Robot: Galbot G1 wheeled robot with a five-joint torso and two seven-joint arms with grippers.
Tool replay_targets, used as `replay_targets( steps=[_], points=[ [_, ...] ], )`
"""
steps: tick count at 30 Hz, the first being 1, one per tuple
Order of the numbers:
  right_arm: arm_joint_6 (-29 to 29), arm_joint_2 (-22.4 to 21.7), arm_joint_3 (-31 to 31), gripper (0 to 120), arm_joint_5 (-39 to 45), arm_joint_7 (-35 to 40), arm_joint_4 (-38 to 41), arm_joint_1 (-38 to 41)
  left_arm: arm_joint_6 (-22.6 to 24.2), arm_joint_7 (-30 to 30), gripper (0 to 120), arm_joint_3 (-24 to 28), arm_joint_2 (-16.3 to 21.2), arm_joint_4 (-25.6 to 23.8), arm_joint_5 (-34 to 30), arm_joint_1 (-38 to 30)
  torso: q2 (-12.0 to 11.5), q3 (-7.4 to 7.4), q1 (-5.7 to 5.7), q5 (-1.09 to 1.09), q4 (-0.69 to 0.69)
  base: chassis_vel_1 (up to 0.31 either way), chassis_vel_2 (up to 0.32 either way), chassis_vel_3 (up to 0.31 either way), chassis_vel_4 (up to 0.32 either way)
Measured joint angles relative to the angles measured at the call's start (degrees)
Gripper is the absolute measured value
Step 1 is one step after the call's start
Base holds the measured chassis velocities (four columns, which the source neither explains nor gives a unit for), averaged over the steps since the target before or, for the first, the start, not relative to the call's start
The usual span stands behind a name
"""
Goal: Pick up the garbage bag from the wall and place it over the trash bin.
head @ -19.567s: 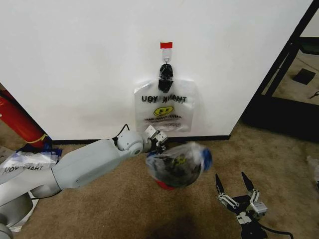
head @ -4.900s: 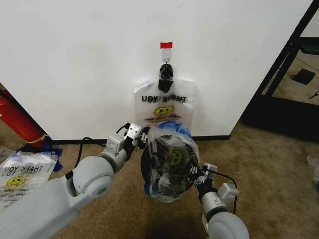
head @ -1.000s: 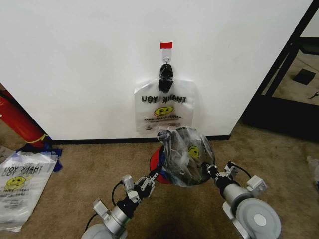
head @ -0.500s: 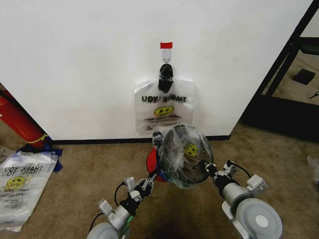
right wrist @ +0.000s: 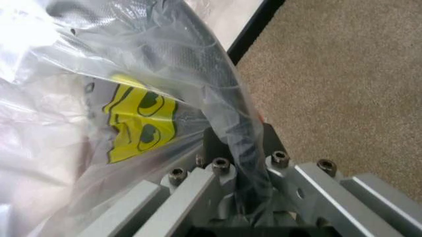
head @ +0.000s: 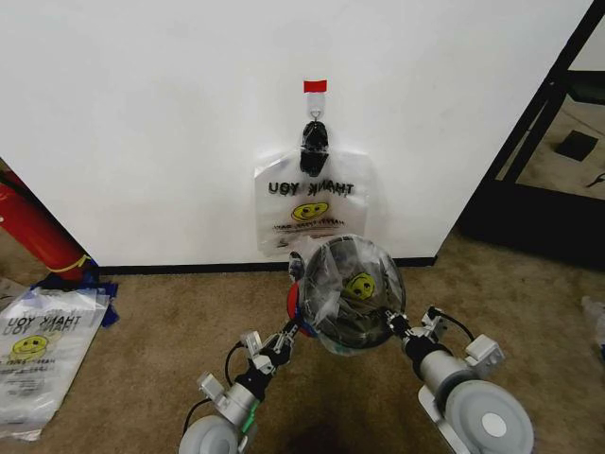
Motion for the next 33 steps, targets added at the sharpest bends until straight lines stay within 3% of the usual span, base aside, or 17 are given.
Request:
replay_targets(
  steps=[6, 19, 33],
  points=[
    [0.4, 0.2, -0.5, 0, -1.1, -0.4, -0.4, 0.3, 0.0, -0.5, 1, -1.3, 1.0, -0.9, 1.5, 1.0, 0.0, 0.0, 0.0, -0.01, 0.0, 0.0, 0.0, 0.0, 0.0],
    [1.1, 0.6, -0.8, 0, -2.8, -1.4, -2.1, 1.0, -1.0, -1.6, 49, -8.3, 7.2, -3.1, 6.5, 5.0, 0.0, 0.0, 0.0, 0.0, 0.0, 0.0, 0.0, 0.0, 0.0],
    [1.3, 0.7, -1.1, 0, -3.1, -1.5, -1.6, 0.7, -1.7, -0.4, 98, -6.5, 5.8, -3.2, 7.3, 5.7, 0.0, 0.0, 0.0, -0.01, 0.0, 0.0, 0.0, 0.0, 0.0]
  ],
)
